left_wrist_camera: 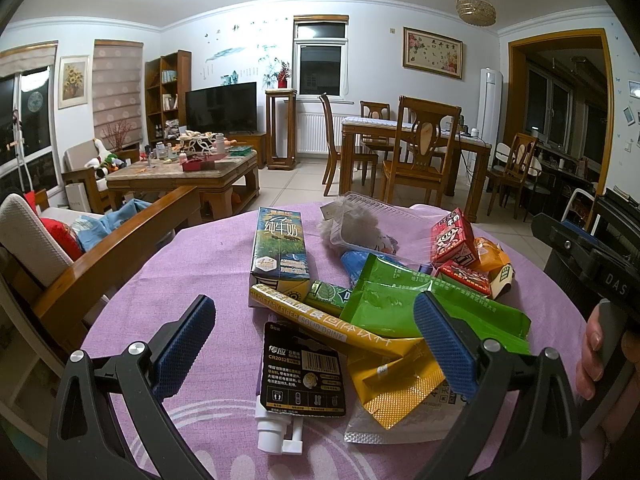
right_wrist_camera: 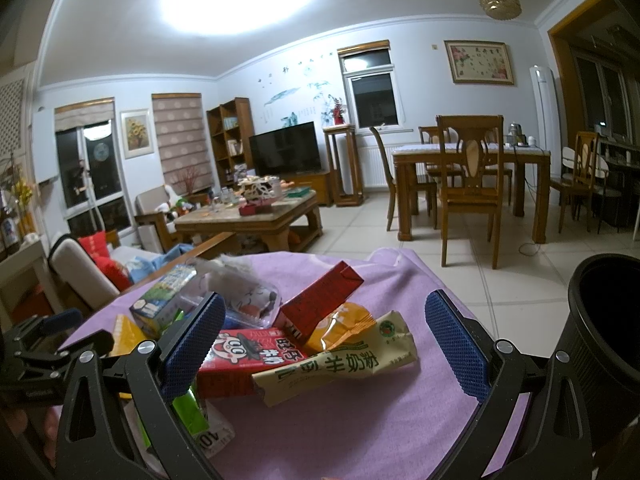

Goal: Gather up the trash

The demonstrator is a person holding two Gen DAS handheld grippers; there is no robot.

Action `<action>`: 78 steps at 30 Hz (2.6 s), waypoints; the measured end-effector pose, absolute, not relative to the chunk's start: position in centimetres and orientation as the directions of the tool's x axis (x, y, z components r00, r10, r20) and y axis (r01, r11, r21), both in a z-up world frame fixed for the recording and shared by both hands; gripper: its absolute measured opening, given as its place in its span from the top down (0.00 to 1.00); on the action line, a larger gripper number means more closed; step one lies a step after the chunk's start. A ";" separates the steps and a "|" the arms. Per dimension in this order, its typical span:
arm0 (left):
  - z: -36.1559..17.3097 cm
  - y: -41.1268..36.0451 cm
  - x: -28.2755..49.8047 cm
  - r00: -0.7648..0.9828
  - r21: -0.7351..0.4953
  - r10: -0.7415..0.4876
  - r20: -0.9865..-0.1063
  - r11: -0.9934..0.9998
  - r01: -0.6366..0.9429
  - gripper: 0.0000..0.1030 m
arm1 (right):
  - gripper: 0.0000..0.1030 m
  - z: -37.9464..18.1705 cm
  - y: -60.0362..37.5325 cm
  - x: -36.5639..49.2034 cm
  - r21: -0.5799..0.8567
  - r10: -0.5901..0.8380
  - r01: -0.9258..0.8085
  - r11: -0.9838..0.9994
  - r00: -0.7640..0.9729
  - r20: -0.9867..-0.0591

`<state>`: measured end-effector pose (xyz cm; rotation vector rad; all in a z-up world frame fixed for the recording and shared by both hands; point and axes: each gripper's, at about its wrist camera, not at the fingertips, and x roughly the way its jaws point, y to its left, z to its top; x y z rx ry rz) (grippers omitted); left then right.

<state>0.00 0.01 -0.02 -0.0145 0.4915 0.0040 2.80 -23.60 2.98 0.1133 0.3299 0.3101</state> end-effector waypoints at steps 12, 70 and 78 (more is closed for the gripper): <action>0.1 0.2 0.0 0.884 -0.027 -0.002 -0.467 1.000 -0.013 0.04 | 0.04 2.9 -24.3 3.1 0.215 0.367 -0.312 0.925 0.879 -0.304; 7.0 2.7 3.9 0.813 -0.276 -0.285 -0.507 0.948 0.160 0.52 | 0.96 10.3 -27.1 8.1 0.409 0.732 -0.606 0.682 0.553 -0.398; 7.3 -10.6 6.5 0.713 -0.296 -0.501 -0.491 0.865 0.405 0.52 | 0.96 8.8 -43.4 3.5 0.451 0.538 -0.368 0.813 0.772 -0.340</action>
